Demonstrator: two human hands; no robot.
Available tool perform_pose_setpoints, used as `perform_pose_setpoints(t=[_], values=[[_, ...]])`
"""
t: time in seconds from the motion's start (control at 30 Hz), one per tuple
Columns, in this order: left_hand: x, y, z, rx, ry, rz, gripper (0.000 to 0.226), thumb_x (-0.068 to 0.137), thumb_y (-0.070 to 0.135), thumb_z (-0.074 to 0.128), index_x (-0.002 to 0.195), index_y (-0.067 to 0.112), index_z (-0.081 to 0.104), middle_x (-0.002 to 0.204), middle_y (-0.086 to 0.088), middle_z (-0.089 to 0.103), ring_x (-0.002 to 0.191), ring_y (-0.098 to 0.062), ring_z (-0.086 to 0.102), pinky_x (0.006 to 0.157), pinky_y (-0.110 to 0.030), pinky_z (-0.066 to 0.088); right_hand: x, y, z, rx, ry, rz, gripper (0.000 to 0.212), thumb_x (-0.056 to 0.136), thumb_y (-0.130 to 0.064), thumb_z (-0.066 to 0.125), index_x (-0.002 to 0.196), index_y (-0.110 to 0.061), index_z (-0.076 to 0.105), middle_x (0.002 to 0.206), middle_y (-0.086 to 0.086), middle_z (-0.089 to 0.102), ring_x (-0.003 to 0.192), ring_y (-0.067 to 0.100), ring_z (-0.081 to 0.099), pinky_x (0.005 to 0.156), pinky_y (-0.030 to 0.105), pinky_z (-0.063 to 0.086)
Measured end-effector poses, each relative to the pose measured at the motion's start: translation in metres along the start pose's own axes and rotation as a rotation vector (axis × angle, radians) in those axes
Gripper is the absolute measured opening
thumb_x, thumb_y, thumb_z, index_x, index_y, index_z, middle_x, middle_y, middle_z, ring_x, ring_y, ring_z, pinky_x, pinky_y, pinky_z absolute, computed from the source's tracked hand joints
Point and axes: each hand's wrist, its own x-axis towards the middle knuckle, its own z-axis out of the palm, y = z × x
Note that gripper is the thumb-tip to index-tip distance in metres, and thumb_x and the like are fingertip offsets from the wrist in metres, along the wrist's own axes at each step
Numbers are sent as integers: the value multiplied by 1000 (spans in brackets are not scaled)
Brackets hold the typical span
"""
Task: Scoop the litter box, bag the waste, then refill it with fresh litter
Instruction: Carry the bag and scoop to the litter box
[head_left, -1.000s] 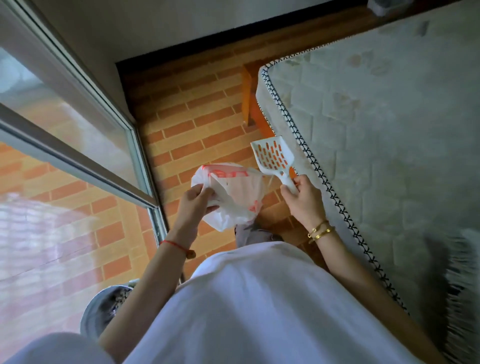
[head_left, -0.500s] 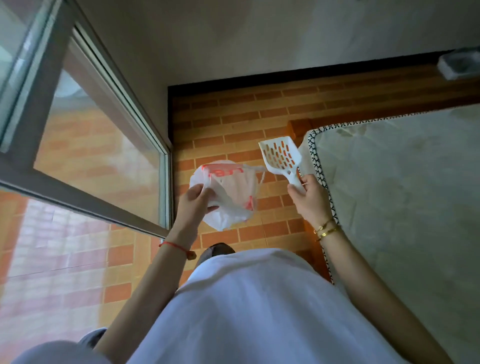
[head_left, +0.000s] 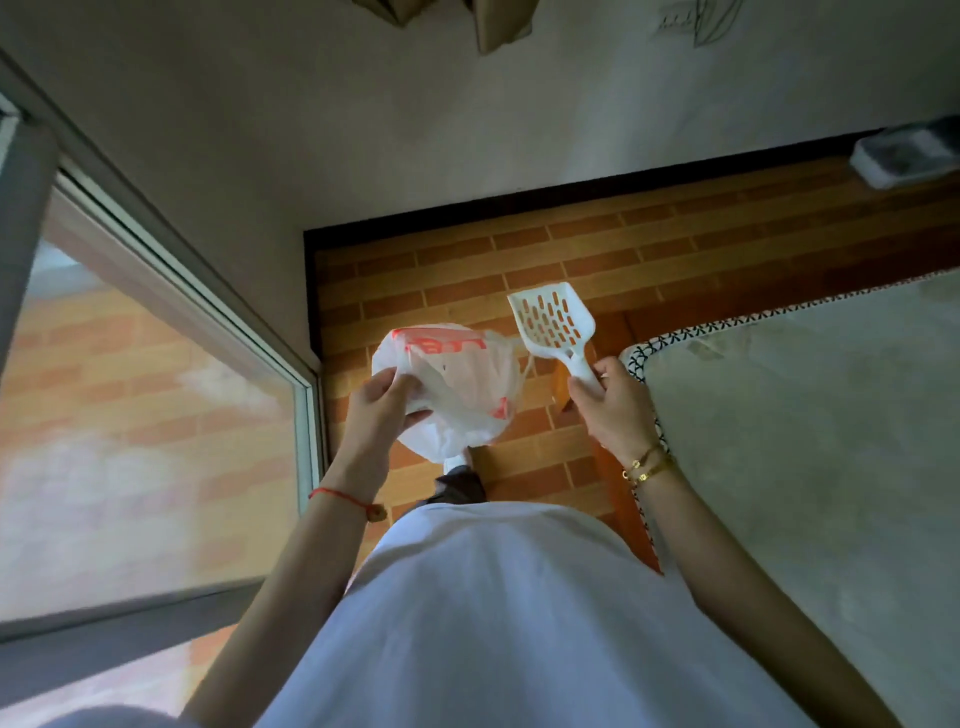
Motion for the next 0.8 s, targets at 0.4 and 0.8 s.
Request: perform_pose_setpoints(t=[0.4, 0.8], values=[[190, 115, 37, 168, -143, 4, 24, 94, 11, 52, 108, 1, 69, 109, -18, 70, 105, -29, 66, 86, -35, 59, 166, -70, 7, 65, 146, 126, 29, 90, -30, 59, 107, -7, 56, 72, -3, 60, 52, 6, 52, 43, 15, 34], [348, 194, 152, 246, -251, -36, 25, 95, 18, 54, 111, 5, 69, 112, -15, 70, 107, -31, 66, 92, -46, 57, 327, -72, -20, 132, 221, 245, 34, 88, -34, 60, 111, -9, 54, 96, 4, 66, 79, 18, 63, 68, 33, 54]])
